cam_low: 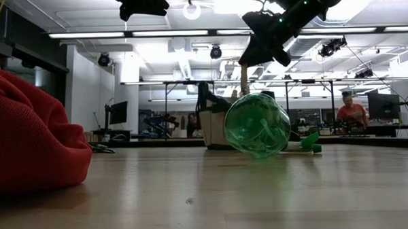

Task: Pick & Place Garden tools in Gardening bag
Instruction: Put the hand rake into the gardening bag

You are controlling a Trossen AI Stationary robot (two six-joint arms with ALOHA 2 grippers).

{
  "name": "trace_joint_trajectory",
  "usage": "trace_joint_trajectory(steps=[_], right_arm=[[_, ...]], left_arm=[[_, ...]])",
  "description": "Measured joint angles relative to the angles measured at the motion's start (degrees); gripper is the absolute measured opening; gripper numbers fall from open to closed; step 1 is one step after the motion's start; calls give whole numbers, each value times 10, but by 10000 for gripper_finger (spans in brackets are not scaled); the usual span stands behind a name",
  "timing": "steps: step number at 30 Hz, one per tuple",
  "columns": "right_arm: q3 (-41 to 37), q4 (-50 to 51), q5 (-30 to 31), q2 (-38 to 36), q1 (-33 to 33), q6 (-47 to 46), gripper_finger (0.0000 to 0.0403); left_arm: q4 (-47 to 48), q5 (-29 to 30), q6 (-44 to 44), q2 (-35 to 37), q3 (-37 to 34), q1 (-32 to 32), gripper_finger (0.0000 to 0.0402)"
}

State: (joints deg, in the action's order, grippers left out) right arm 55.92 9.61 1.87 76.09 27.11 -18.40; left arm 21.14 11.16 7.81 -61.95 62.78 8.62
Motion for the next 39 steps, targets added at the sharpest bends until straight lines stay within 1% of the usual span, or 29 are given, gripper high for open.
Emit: trace_joint_trajectory(steps=[4, 11, 19, 21, 26, 33, 39], right_arm=[[0, 0, 0, 0, 0, -11, 55], [0, 6, -33, 0, 0, -21, 55], [0, 6, 8, 0, 0, -41, 55], [0, 6, 4, 0, 0, -41, 55], [0, 6, -35, 0, 0, -42, 56], [0, 5, -12, 0, 0, -43, 60], [0, 6, -20, 0, -1, -43, 67]], left_arm=[[0, 0, 0, 0, 0, 0, 116], [0, 0, 0, 0, 0, 0, 116], [0, 0, 3, 0, 0, 0, 116], [0, -1, 4, 0, 0, 0, 116], [0, -1, 6, 0, 0, 0, 116], [0, -1, 7, 0, 0, 0, 116], [0, -1, 11, 0, 0, 0, 116]])
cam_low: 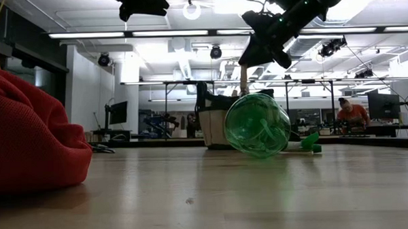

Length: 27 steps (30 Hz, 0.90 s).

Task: Pick & Place Garden tools in Gardening bag
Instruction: Put the hand rake into the gardening bag

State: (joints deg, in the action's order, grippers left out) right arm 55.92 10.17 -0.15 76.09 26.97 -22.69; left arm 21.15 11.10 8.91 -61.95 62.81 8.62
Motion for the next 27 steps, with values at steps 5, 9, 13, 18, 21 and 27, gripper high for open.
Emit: trace_joint_trajectory(steps=[5, 9, 13, 18, 21, 27], right_arm=[[0, -2, -13, 0, -5, 24, 63], [0, -3, -15, 0, -12, 72, 67], [0, -3, -16, 0, -15, 108, 70], [0, -3, -14, 0, -15, 112, 70], [0, -3, -15, 0, -15, 119, 71], [0, -3, -19, 0, -15, 135, 72]], left_arm=[[0, 0, 4, 0, 0, 0, 116], [0, 0, 4, 0, 0, 0, 116], [0, 0, 4, 0, 0, 0, 116], [0, 0, 4, 0, 0, 0, 116], [0, 0, 4, 0, 0, 0, 116], [0, 0, 4, 0, 0, 0, 116]])
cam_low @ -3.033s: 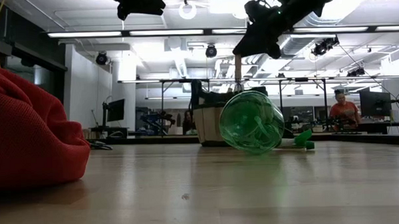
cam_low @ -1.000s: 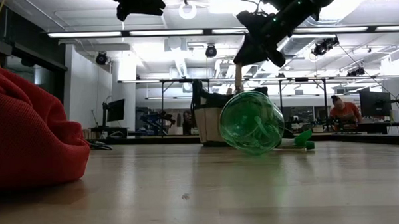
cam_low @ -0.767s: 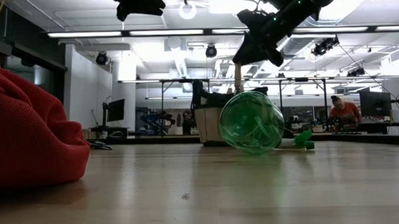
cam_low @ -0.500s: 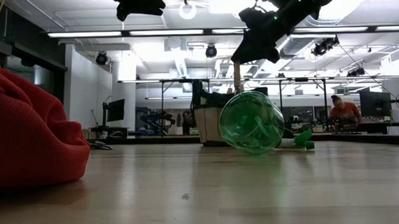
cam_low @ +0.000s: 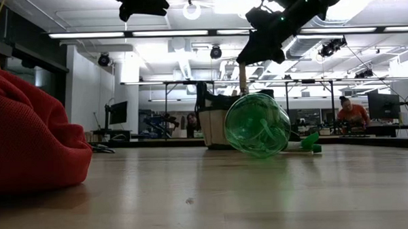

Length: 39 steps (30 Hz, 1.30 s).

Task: Pick & Place Garden tools in Gardening bag
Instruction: Put the hand rake into the gardening bag

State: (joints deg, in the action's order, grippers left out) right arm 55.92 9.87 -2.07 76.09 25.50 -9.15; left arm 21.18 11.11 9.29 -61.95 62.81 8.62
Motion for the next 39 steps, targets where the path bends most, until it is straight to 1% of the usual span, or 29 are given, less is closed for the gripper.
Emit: trace_joint_trajectory(steps=[4, 10, 13, 16, 24, 28, 34, 39], right_arm=[[0, -1, -13, 0, 0, 2, 89], [0, -1, -9, 0, 0, 2, 149], [0, 1, -9, 0, 0, 2, 170], [0, 1, -10, 0, 0, 1, 179], [0, 1, -26, 0, 0, 0, 175], [0, 1, -23, 0, 0, 0, 180], [0, 2, -6, 0, 0, 3, 216], [0, 2, -10, 0, 0, 2, 253]], left_arm=[[0, 0, 0, 0, 0, 0, 116], [0, 0, 0, 0, 0, 0, 116], [0, 0, 0, 0, 0, 0, 116], [0, 0, 0, 0, 0, 0, 116], [6, 0, 0, 0, 0, 0, 116], [18, 0, 0, 0, 0, 0, 116], [19, 0, 0, 0, 0, 0, 116], [19, 0, 0, 0, 0, 0, 116]])
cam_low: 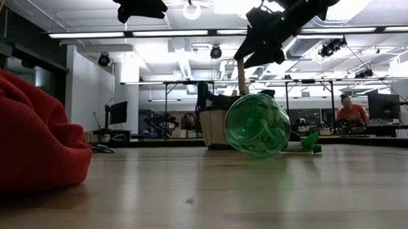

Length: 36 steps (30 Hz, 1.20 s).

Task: Pick & Place Garden tools in Gardening bag
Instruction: Put the hand rake into the gardening bag

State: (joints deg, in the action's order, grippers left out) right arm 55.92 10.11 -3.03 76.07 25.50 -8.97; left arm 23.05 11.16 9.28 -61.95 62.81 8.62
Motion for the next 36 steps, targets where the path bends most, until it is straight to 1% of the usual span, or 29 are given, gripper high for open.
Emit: trace_joint_trajectory(steps=[3, 7, 11, 15, 20, 23, 29, 31, 33, 36], right_arm=[[0, 0, -12, -1, 0, -1, 266], [0, 2, -20, -5, 0, -2, 270], [0, 11, -13, -14, 0, -2, 270], [0, 22, 11, -28, 0, -3, 270], [0, 33, 21, -33, 2, -23, 270], [0, 37, 21, -33, 1, -24, 265], [0, 50, 24, -33, 1, -30, 231], [0, 50, 23, -33, 1, -31, 226], [0, 51, 29, -32, 1, -36, 227], [0, 50, 29, -32, 2, -36, 242]], left_arm=[[0, 0, 0, 0, 0, 0, 116], [0, 0, 0, 0, 0, 0, 116], [0, 0, 0, 0, 0, 0, 116], [-1, 0, 0, 0, 0, 0, 116], [-1, 0, 0, 0, 0, 0, 116], [-2, 0, 0, 0, 0, 0, 116], [-2, 0, 1, 0, 0, 0, 116], [-2, 0, 2, 0, 0, 0, 116], [-2, 0, 2, 0, 0, 0, 116], [-2, 0, 2, 0, 0, 0, 116]])
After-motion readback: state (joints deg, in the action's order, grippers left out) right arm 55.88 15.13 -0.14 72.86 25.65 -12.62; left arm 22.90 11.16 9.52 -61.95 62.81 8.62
